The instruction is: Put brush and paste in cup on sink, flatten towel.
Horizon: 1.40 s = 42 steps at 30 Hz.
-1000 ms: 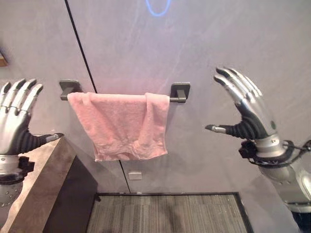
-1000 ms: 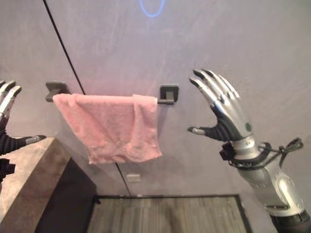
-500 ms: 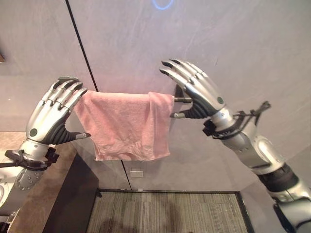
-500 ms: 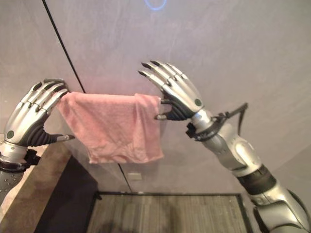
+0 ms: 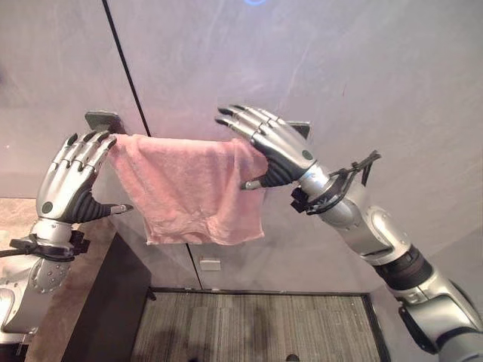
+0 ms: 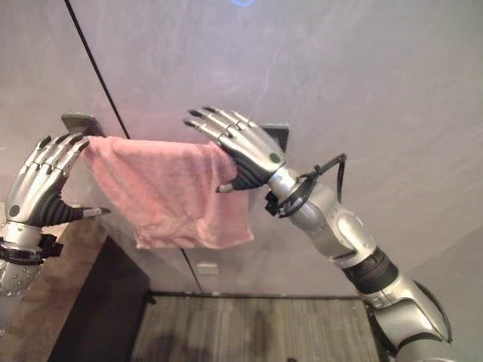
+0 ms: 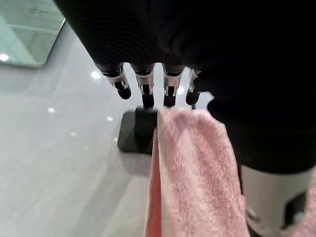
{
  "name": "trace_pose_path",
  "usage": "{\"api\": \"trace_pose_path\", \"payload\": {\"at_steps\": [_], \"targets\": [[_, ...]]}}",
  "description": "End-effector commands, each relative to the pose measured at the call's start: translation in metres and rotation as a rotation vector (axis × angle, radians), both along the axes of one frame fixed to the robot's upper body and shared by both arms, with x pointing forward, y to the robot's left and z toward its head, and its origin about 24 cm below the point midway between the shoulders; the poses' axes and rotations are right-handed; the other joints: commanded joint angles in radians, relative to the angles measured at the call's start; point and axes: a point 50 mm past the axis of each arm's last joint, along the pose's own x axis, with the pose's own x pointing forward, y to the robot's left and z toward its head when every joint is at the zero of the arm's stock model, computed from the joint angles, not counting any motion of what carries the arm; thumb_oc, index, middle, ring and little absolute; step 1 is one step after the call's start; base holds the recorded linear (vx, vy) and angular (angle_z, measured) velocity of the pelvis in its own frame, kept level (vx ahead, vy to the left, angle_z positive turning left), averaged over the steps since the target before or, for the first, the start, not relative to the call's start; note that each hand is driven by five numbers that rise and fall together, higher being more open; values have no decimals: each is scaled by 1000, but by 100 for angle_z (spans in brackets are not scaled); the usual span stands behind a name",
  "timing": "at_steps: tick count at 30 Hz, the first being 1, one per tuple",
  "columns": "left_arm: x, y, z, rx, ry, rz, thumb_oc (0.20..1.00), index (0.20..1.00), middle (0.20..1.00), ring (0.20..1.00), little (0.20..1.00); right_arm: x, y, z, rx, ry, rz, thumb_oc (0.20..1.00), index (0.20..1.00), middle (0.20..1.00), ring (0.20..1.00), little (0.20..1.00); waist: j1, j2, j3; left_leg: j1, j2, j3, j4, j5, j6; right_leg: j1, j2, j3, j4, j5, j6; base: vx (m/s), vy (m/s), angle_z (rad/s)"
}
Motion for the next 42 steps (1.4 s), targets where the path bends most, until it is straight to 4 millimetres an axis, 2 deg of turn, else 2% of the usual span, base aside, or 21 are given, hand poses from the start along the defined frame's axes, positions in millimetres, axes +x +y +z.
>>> {"api": "trace_pose_path", "payload": {"at_steps": [1,5,7,15,20,27,37,42], "targets": [[14,-5,15,-13,-41,-31,1000,1000,1000,1000,1000,-1,8,19,13,-66,24,1000,1000,1000,1000,1000,12,-21,13,4,-3,-24,6,-27,19,39,-55,-15,0,22,38,0,0,0],[21,-8,5,-42,-15,-34,1000,1000,1000,1000,1000,9,13,0,-24,-6,2,1000,1000,1000,1000,1000,11,-19,14,5,-6,-26,6,-29,21,40,-57,-15,0,22,40,0,0,0],[26,-9,4,-54,-19,-35,1000,1000,1000,1000,1000,14,18,-4,-45,-4,-13,1000,1000,1000,1000,1000,10,-19,14,4,-9,-26,6,-30,22,38,-60,-16,0,24,42,0,0,0],[39,-18,4,14,22,-65,1000,1000,1000,1000,1000,16,19,-3,-78,-36,-20,1000,1000,1000,1000,1000,-7,-23,20,-3,-18,-23,6,-34,26,31,-67,-16,1,40,48,0,0,0],[37,-16,-1,77,118,-67,1000,1000,1000,1000,1000,13,12,-3,-104,-46,-36,1000,1000,1000,1000,1000,-15,-18,22,1,-21,-14,6,-37,30,30,-72,-13,2,48,52,0,0,0],[26,3,-8,100,227,-8,1000,1000,1000,1000,1000,15,-1,-7,-94,-51,-85,1000,1000,1000,1000,1000,-17,-10,17,26,-24,18,6,-44,31,29,-76,2,2,56,59,11,18,-10],[20,7,-3,126,221,29,1000,1000,1000,1000,1000,25,-22,-3,-54,-42,-186,1000,1000,1000,1000,1000,-16,-7,11,48,-22,36,6,-51,32,37,-72,6,3,47,57,10,-3,-7],[18,10,-5,137,238,43,1000,1000,1000,1000,1000,26,-22,-2,-46,-44,-192,1000,1000,1000,1000,1000,-11,-5,14,54,-20,41,6,-53,31,38,-71,9,3,46,56,10,-7,-7]]}}
